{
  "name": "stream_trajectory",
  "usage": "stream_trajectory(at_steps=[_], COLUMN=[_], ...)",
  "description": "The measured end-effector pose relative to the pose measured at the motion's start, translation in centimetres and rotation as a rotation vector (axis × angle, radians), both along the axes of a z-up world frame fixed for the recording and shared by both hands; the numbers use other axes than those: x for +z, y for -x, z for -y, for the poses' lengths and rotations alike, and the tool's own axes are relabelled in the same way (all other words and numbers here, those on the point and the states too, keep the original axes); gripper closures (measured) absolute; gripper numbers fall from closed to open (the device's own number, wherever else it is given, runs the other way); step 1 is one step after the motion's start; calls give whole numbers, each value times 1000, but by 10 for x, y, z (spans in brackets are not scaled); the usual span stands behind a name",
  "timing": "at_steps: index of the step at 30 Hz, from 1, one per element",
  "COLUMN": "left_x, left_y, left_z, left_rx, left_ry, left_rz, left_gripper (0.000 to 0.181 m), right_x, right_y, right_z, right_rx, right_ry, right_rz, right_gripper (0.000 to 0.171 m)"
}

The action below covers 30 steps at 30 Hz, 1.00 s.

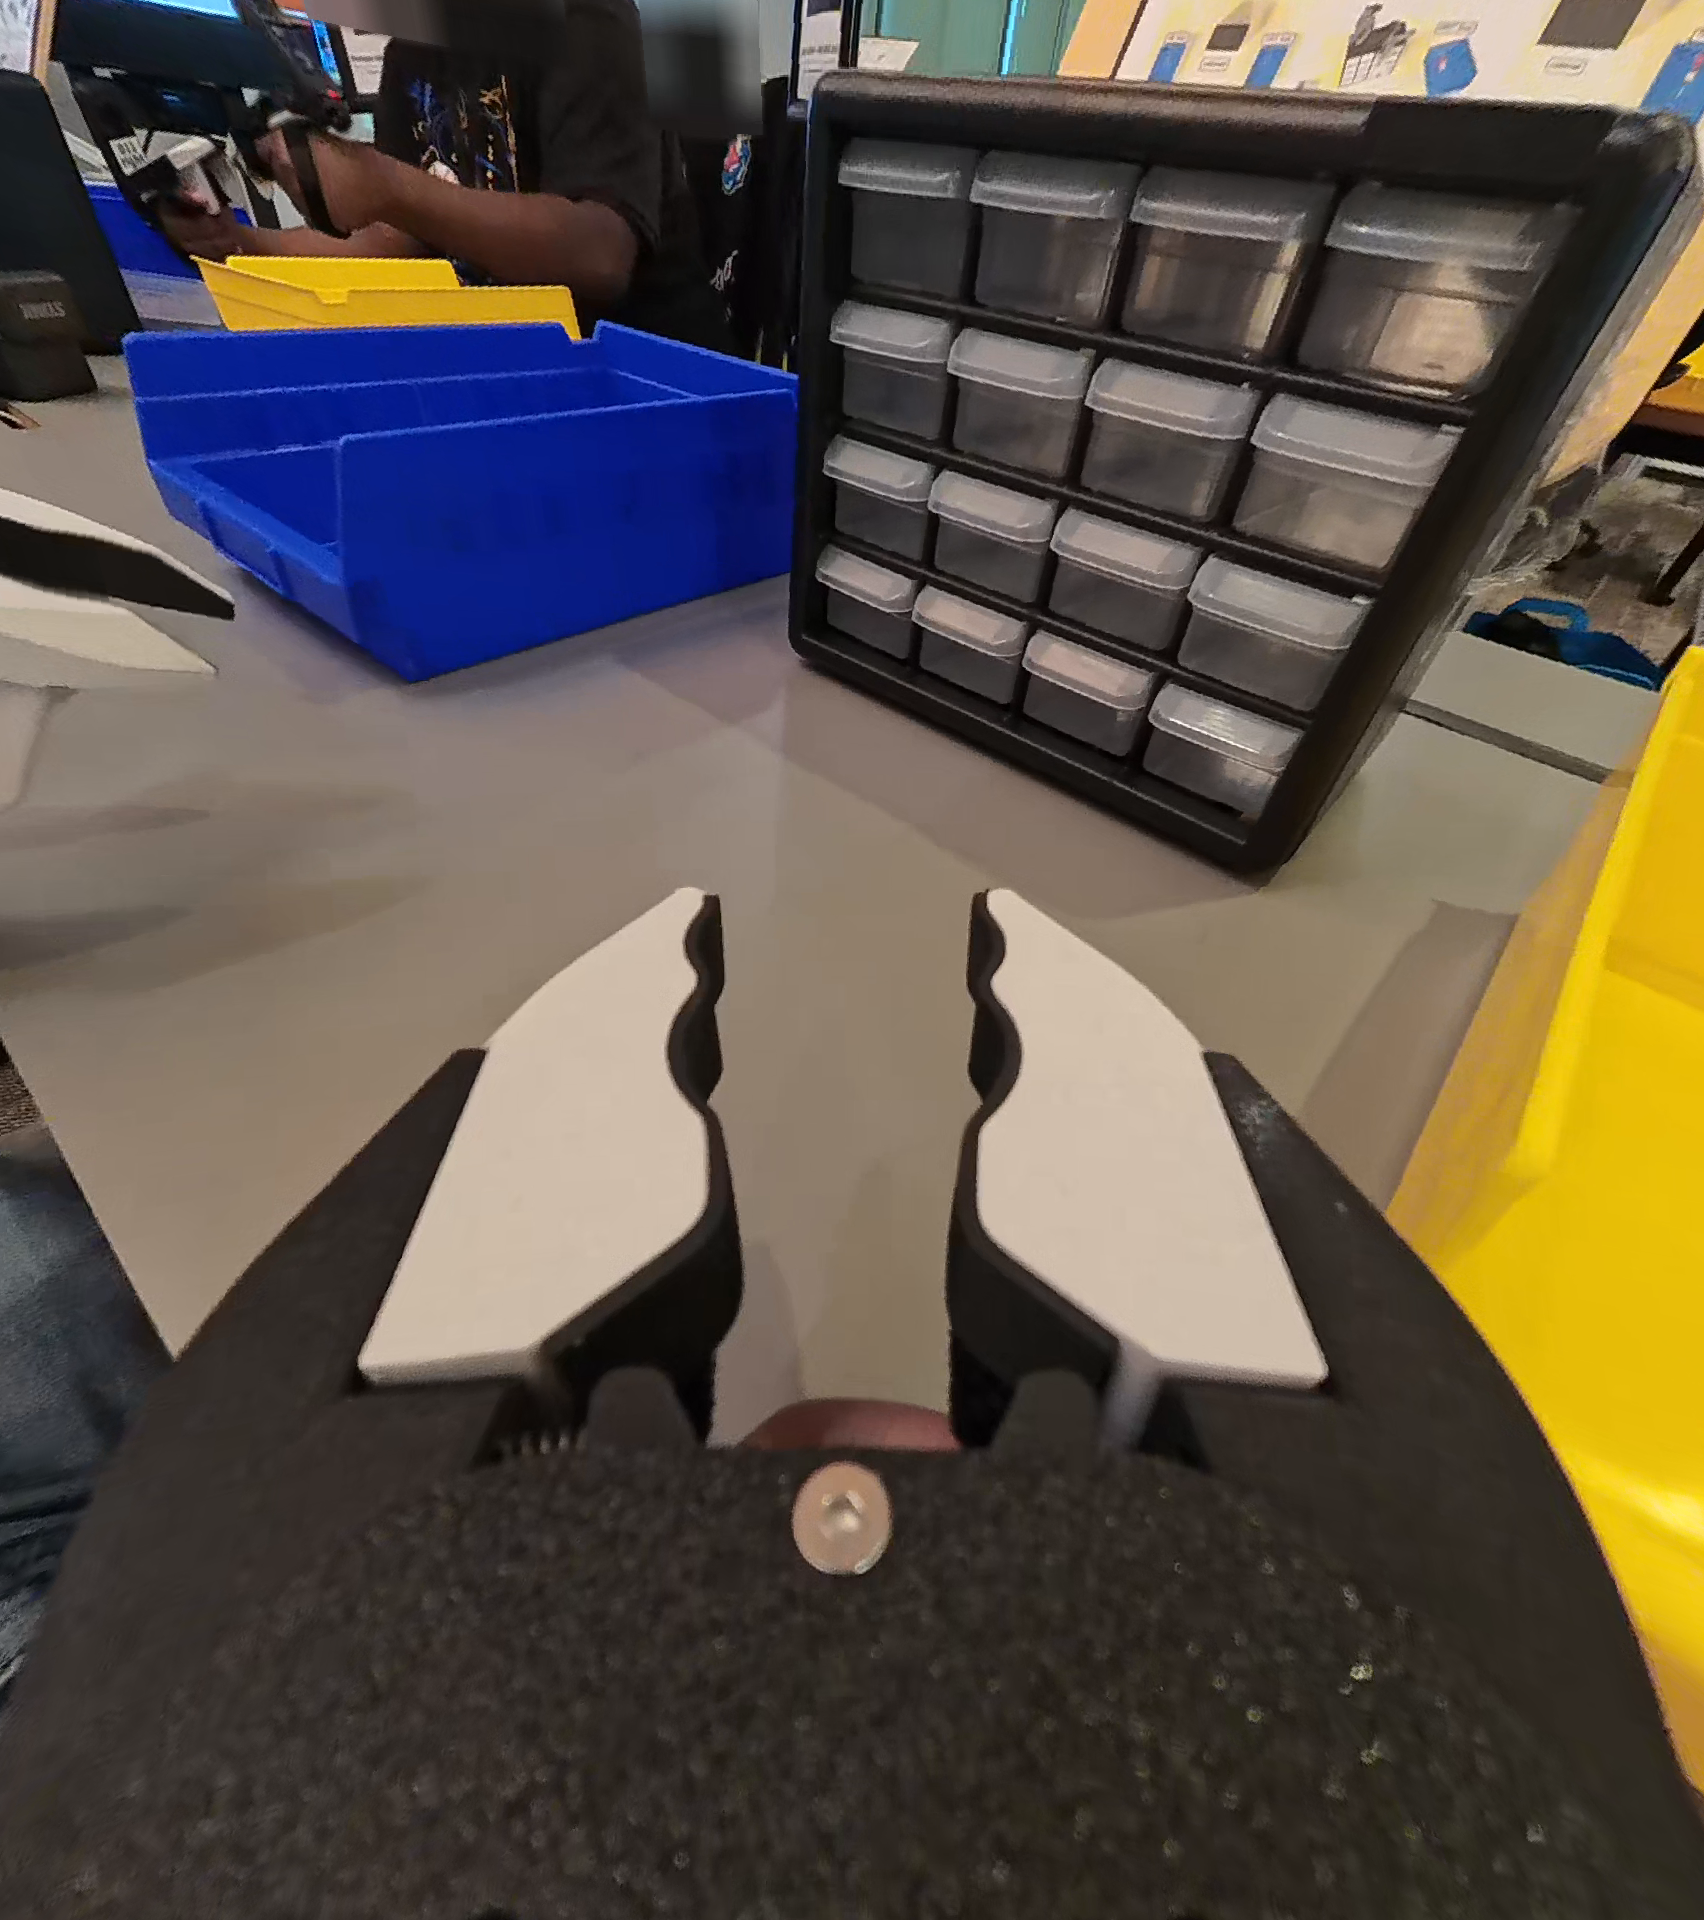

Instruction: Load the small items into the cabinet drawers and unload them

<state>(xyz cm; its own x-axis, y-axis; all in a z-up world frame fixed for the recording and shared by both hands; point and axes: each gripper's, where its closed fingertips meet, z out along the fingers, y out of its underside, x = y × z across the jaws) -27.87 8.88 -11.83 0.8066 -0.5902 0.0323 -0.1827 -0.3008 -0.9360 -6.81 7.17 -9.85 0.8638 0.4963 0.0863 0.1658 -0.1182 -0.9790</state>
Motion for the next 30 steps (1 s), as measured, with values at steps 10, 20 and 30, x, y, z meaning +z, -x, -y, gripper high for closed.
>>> stream_trajectory(at_steps=[10, 20, 30], left_x=[-2, -5, -5], left_y=[0, -11, -36], left_z=[7, 4, -1], left_rx=[2, -32, -109], left_ry=[-34, -29, -37], left_rz=[-66, -80, -79], left_gripper=[131, 130, 121], right_x=[-2, -7, -9], right_y=[4, 4, -16], right_z=[-3, 2, 11], right_rx=[18, 13, -51], right_ry=[20, 23, 34], right_rz=[-14, 34, 36], right_gripper=[126, 126, 126])
